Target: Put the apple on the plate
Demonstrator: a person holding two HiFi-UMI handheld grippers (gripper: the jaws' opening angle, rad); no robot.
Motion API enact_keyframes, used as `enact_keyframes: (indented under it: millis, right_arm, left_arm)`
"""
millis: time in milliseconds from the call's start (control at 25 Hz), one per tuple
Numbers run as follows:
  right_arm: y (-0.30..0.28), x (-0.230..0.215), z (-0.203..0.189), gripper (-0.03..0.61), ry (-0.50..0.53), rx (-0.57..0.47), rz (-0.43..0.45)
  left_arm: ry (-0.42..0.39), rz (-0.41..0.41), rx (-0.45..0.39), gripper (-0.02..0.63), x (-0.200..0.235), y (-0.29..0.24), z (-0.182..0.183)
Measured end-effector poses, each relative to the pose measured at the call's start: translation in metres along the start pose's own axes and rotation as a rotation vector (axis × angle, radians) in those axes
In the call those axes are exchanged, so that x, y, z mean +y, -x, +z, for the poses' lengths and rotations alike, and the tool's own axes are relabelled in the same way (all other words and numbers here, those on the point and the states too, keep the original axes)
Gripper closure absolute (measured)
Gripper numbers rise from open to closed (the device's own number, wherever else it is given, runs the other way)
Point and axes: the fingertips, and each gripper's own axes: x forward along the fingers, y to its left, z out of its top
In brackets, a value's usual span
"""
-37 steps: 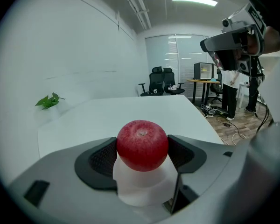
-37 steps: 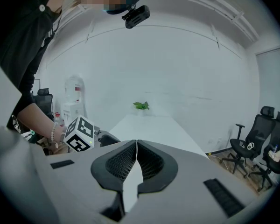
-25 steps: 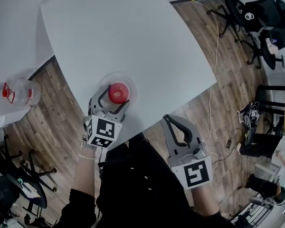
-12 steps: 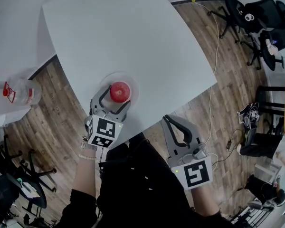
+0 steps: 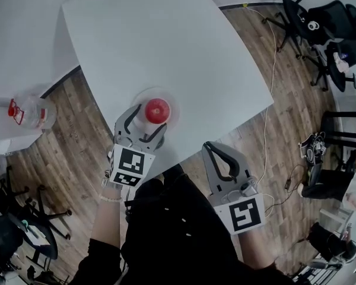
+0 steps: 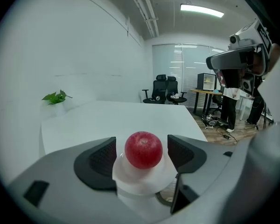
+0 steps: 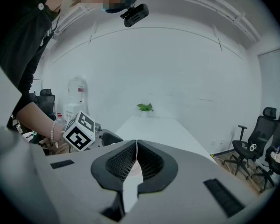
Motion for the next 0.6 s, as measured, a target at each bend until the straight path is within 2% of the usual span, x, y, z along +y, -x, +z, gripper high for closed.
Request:
enact_keyframes:
  millis: [200, 400, 600]
  right_arm:
    - [0.005, 0.011, 0.003, 0.535, 0.012, 0.002, 0.0]
    - [0.012, 0.019, 0.011, 0.535, 0.017, -0.015, -0.011]
    - [0.019, 0.028, 0.019, 0.535, 0.039, -0.043, -0.02]
  left_arm:
    - [-0.032, -0.021, -0.06, 0.277, -0.002, 0.022, 0.029]
    - [-0.025, 0.039, -0.104, 0.44, 0.005, 0.05, 0.047]
    - [-0.086, 0.095, -0.149, 0.517, 0.01, 0.082, 0.068]
